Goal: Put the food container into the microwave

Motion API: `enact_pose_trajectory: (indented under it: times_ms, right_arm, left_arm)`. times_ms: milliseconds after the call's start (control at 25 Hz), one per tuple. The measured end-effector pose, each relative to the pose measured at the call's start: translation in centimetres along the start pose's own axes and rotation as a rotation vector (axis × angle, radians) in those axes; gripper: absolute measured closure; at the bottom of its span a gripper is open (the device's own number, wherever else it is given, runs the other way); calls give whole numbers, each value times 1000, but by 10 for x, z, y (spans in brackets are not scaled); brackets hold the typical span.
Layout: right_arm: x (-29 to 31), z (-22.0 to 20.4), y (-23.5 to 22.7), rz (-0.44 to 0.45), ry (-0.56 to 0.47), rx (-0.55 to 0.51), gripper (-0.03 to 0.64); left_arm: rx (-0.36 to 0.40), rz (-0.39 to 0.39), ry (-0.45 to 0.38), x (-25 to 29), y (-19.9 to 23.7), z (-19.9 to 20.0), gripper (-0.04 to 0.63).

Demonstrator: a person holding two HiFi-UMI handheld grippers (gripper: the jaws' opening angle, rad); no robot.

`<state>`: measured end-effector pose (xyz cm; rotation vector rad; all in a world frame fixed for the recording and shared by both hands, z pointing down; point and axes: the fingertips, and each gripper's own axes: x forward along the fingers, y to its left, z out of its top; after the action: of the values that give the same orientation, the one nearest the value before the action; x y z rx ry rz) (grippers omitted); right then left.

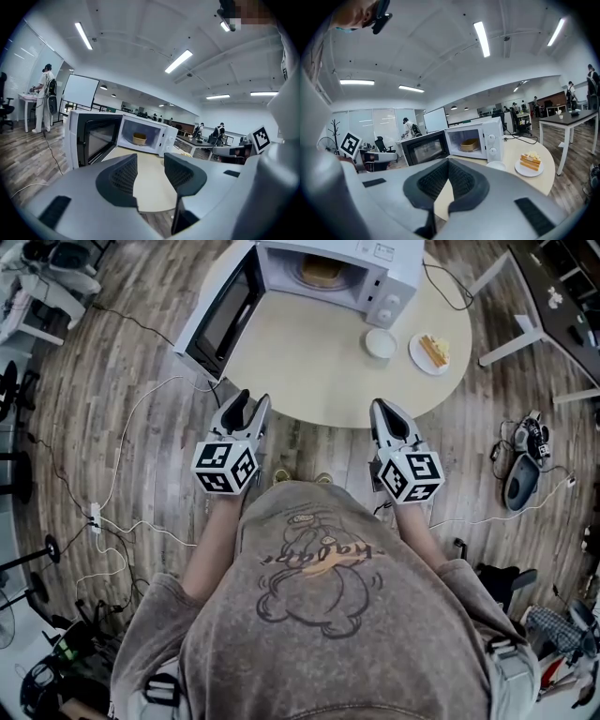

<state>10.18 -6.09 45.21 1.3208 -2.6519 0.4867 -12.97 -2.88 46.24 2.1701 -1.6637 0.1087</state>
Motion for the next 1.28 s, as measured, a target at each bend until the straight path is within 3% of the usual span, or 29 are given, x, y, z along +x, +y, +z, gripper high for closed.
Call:
enact_pose_trajectory:
  times_ms: [120, 320, 480, 1280]
  right_arm:
    - [-4, -3, 2, -3, 3, -1, 612]
    - [-8, -9, 6, 3, 9, -1, 612]
    - [-10, -10, 7, 10, 16, -6, 612]
    - [-2, -19, 10, 8, 35, -19, 612]
  left_arm:
    - [8, 1, -3, -4, -4, -5, 418]
    - [56, 2, -3, -8, -11, -7, 516]
    - [64, 9, -10, -11, -11, -4, 543]
    - [50, 9, -44, -9, -3, 1, 566]
